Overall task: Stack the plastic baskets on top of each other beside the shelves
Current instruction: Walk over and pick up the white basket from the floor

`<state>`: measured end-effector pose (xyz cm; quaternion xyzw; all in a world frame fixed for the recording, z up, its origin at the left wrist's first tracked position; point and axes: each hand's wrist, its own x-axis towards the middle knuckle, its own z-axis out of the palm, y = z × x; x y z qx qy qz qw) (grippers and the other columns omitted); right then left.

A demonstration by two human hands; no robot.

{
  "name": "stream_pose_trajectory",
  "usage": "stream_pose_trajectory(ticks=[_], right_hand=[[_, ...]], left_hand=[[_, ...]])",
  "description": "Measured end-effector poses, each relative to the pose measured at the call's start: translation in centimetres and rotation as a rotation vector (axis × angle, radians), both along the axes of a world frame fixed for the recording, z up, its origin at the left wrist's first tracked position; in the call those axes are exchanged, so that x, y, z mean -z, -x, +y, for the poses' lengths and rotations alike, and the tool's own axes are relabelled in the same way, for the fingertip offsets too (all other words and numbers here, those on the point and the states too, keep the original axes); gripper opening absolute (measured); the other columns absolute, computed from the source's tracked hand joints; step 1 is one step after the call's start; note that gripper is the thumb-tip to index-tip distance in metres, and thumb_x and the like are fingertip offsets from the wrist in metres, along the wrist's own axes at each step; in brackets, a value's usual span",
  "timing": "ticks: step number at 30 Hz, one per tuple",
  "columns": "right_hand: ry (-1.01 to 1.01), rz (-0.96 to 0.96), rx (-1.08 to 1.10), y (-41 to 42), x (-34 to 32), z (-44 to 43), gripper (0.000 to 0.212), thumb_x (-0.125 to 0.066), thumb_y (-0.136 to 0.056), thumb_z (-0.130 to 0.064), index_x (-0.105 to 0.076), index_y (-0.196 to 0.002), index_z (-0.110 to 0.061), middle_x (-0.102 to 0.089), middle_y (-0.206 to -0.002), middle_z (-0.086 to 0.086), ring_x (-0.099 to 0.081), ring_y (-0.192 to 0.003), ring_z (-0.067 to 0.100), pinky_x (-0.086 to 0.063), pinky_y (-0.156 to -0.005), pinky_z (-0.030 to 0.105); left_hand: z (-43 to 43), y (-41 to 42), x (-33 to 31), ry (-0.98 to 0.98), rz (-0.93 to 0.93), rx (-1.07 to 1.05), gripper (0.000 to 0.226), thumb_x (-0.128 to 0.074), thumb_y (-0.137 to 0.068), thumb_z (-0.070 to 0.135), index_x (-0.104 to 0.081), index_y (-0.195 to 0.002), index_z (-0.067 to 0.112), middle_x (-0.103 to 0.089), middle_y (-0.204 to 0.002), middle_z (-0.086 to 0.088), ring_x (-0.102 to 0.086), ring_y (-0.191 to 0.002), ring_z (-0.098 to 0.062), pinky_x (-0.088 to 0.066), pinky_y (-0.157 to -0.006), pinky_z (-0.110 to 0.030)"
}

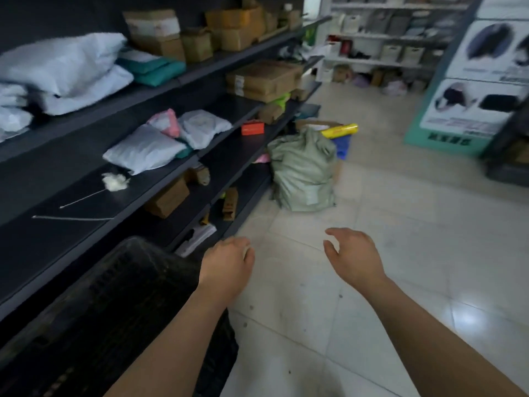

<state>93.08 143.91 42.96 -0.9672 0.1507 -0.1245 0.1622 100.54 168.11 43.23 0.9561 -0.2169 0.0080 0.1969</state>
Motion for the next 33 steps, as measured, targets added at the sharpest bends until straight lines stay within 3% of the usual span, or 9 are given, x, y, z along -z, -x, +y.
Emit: stream_pose_trajectory(ticks=[2,6,10,19,33], right_hand=[[0.012,0.022,0.089,1.6,-0.3,-3.9,0.034,-0.050,-0.092,-0.029,-0.062,-0.121,-0.014,-0.068,-0.116,0.010,-0.061,-0.103,0.031,-0.037,-0.099,0.038],[0.017,0.062,0.256,5.2,-0.9,-12.2,0.035,-0.046,-0.095,-0.030,-0.058,-0.125,-0.017,-0.065,-0.122,0.005,-0.057,-0.111,0.026,-0.032,-0.103,0.035],[0.012,0.072,0.414,9.3,-0.9,-20.5,0.035,-0.047,-0.094,-0.030,-0.059,-0.124,-0.019,-0.065,-0.122,0.003,-0.058,-0.111,0.025,-0.031,-0.103,0.034],[-0.012,0.101,0.716,18.5,-0.9,-34.4,0.034,-0.049,-0.093,-0.028,-0.060,-0.123,-0.018,-0.066,-0.119,0.005,-0.057,-0.110,0.027,-0.033,-0.101,0.034],[-0.075,0.093,1.270,29.9,0.3,-47.3,0.033,-0.049,-0.091,-0.028,-0.063,-0.119,-0.018,-0.067,-0.118,0.006,-0.059,-0.107,0.028,-0.039,-0.097,0.035]], left_hand=[[-4.5,-0.2,-0.3,0.035,-0.018,0.076,0.036,-0.031,-0.090,0.036,-0.058,-0.078,0.013,-0.059,-0.077,-0.003,-0.059,-0.075,-0.026,-0.046,-0.065,-0.034],[-14.6,-0.3,-0.6,0.057,-0.044,0.200,0.052,-0.028,-0.084,0.043,-0.065,-0.109,0.016,-0.068,-0.107,-0.007,-0.062,-0.097,-0.031,-0.048,-0.085,-0.039],[-25.4,0.2,-0.1,0.107,-0.026,0.325,0.061,-0.025,-0.080,0.050,-0.068,-0.104,0.015,-0.071,-0.101,-0.010,-0.065,-0.091,-0.033,-0.052,-0.082,-0.042],[-45.9,4.8,-0.1,0.112,-0.090,0.642,0.043,-0.036,-0.084,0.038,-0.068,-0.101,0.015,-0.070,-0.094,-0.009,-0.064,-0.086,-0.033,-0.051,-0.076,-0.040],[-72.5,12.8,1.6,0.077,-0.100,1.224,0.045,-0.033,-0.081,0.037,-0.067,-0.102,0.015,-0.070,-0.099,-0.007,-0.063,-0.090,-0.034,-0.047,-0.077,-0.037]])
